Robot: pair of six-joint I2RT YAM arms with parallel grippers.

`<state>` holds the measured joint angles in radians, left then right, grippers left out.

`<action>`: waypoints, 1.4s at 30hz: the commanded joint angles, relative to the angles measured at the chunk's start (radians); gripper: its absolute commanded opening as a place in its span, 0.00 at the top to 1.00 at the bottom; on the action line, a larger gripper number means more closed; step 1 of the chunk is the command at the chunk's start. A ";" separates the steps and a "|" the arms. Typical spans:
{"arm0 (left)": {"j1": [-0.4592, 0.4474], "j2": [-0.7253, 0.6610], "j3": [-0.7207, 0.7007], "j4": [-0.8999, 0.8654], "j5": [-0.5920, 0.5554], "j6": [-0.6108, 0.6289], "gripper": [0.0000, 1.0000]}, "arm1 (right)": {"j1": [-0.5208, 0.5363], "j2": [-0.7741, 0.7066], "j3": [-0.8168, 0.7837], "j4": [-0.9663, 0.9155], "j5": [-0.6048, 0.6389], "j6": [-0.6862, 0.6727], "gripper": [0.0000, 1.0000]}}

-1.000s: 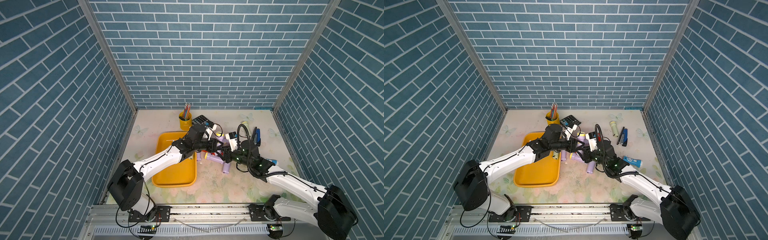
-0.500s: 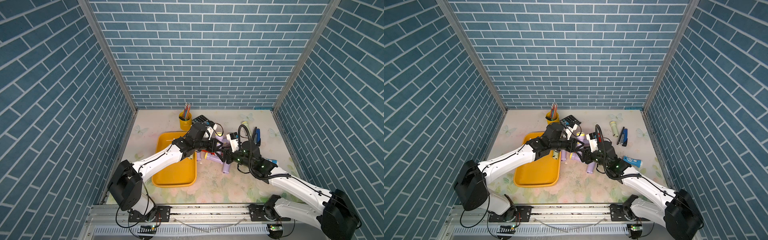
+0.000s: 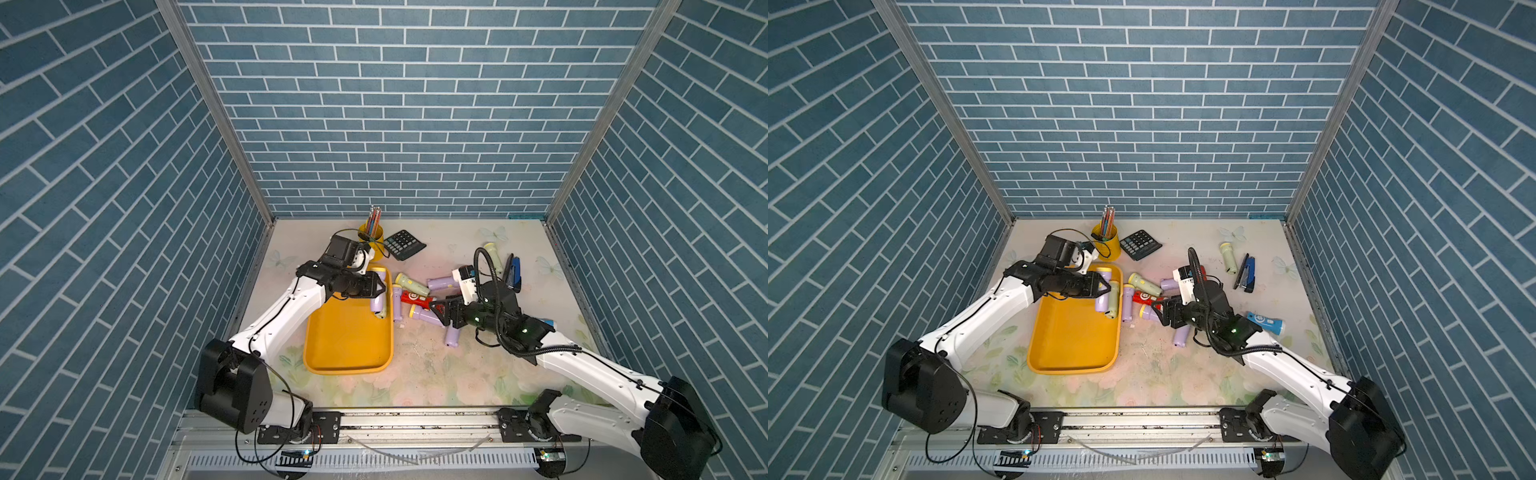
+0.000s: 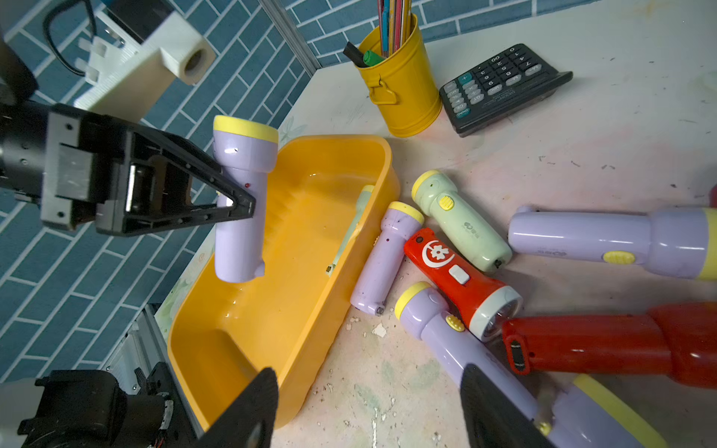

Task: Put the flashlights into the storage boxes
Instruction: Place the flashlight at the storage box.

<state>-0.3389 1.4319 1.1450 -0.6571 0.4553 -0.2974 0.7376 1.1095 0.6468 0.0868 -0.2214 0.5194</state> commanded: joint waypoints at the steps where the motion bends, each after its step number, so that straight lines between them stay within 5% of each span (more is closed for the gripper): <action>1: 0.057 0.057 -0.012 -0.129 0.021 0.076 0.62 | -0.003 0.031 0.059 -0.011 -0.034 0.025 0.26; 19: 0.141 0.453 0.152 -0.053 0.089 0.099 0.60 | -0.004 0.095 0.111 -0.044 -0.067 0.020 0.29; 42: 0.141 0.415 0.131 -0.009 0.062 0.047 0.46 | -0.004 0.042 0.080 -0.080 -0.036 0.024 0.29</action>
<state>-0.2005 1.8999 1.2789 -0.6426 0.5423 -0.2600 0.7349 1.1790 0.7136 0.0216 -0.2729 0.5358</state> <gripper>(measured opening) 0.527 0.709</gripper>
